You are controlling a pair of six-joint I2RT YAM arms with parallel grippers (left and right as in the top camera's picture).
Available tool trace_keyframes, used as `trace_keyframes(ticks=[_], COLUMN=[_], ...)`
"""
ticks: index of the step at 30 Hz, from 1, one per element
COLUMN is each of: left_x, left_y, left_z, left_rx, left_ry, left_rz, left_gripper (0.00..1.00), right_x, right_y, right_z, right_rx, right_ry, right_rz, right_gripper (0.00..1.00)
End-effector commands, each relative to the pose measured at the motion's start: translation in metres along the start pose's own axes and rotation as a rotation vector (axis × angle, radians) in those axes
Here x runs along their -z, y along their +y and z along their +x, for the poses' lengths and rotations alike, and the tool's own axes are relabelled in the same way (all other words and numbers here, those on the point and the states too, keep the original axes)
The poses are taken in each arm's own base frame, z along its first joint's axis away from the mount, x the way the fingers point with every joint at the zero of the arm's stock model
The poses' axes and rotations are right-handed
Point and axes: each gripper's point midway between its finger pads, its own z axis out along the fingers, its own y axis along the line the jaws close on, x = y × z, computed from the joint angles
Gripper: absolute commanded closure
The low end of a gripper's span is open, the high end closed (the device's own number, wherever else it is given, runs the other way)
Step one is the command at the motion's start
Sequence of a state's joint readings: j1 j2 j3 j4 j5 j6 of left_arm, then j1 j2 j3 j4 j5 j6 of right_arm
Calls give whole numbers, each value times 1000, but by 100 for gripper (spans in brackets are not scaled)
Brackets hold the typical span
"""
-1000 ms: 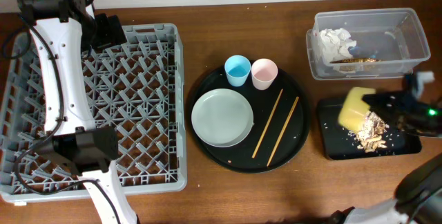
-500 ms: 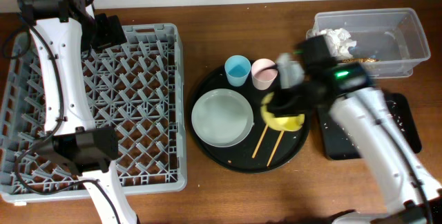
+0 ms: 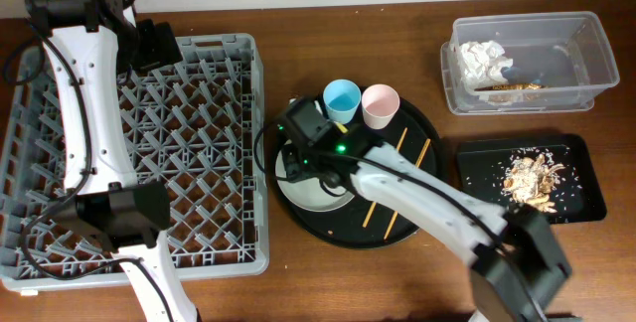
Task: Sort waste into correct bins and load items into the dishwasher rack
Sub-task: 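Carry the emptied yellow bowl to the round black tray and set it down, then withdraw the right arm to the upper right corner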
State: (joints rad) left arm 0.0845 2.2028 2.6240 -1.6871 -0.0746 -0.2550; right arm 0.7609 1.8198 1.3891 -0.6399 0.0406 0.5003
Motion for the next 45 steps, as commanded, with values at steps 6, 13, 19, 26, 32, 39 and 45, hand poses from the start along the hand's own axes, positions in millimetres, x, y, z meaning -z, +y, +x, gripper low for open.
trace_keyframes(ticks=[6,13,19,26,32,39,45], left_x=[7,7,7,7,7,7,7], left_y=[0,0,0,0,0,0,-1], left_z=[-3,-3,-2,-2,-3,-3,-5], left_rx=[13,13,13,13,13,13,18], left_ry=[-21,-21,-21,-21,-21,-21,-30], left_rz=[12,12,12,12,12,12,17], left_gripper=[1,1,1,1,1,1,1], right_x=[4,102,205,248,263,268,268], right_y=[6,-23,-139,-276,-329,-342,-342], right_z=[-10,-56,-77,-45,-28,-22,-22], right_rx=[-20,-99,-350,-672,-816,-853,-853], right_ry=[-23,-91,-138,-118,-133,-140,-140], right_rz=[-18,25,175,372,441,458,458], right_gripper=[30,1,1,1,1,1,1])
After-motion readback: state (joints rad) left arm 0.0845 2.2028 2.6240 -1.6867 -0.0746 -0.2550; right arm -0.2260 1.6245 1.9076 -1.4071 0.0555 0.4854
